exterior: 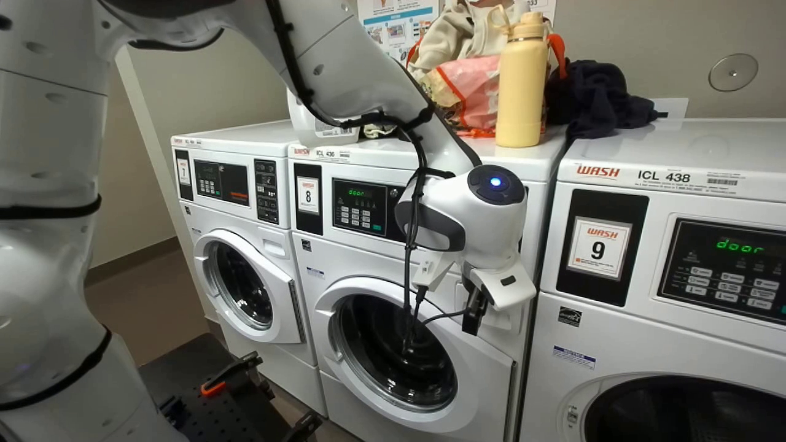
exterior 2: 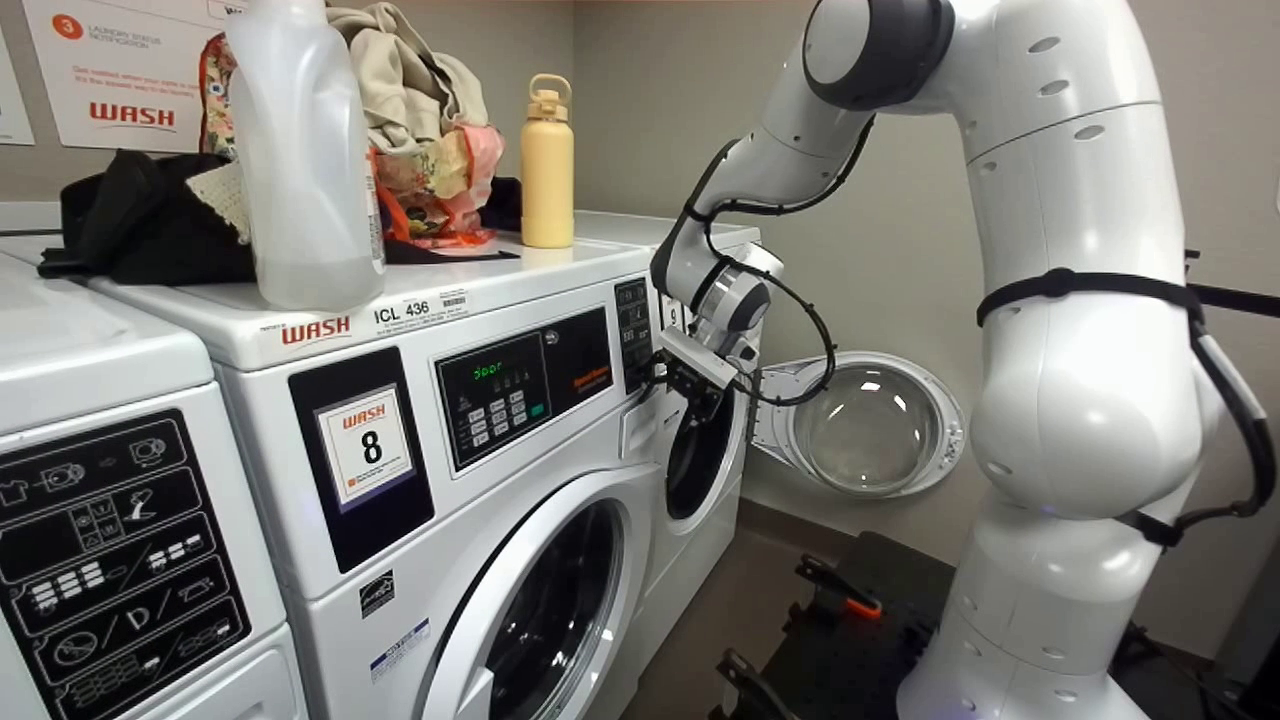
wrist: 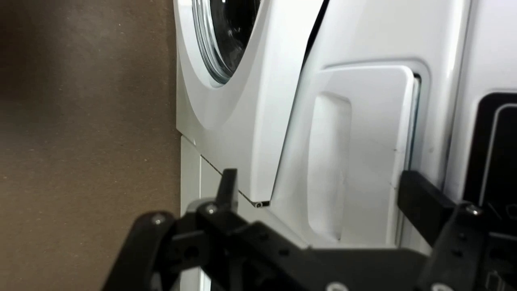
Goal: Open the compartment in the washing machine.
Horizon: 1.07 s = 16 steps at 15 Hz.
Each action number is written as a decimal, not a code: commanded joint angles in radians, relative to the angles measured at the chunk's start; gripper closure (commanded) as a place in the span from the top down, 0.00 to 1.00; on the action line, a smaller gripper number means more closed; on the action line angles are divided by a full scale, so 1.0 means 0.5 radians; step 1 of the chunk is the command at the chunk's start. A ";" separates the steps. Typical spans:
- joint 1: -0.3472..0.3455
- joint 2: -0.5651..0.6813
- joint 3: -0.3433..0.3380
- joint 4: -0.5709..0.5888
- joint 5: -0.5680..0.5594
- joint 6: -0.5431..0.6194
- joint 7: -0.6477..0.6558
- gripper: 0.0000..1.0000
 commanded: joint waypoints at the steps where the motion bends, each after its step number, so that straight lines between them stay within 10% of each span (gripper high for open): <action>1: 0.015 0.084 -0.004 -0.012 -0.224 -0.113 0.206 1.00; 9: -0.028 0.069 0.010 0.010 -0.479 -0.271 0.396 1.00; 16: -0.165 0.054 0.128 -0.055 0.000 -0.255 0.122 1.00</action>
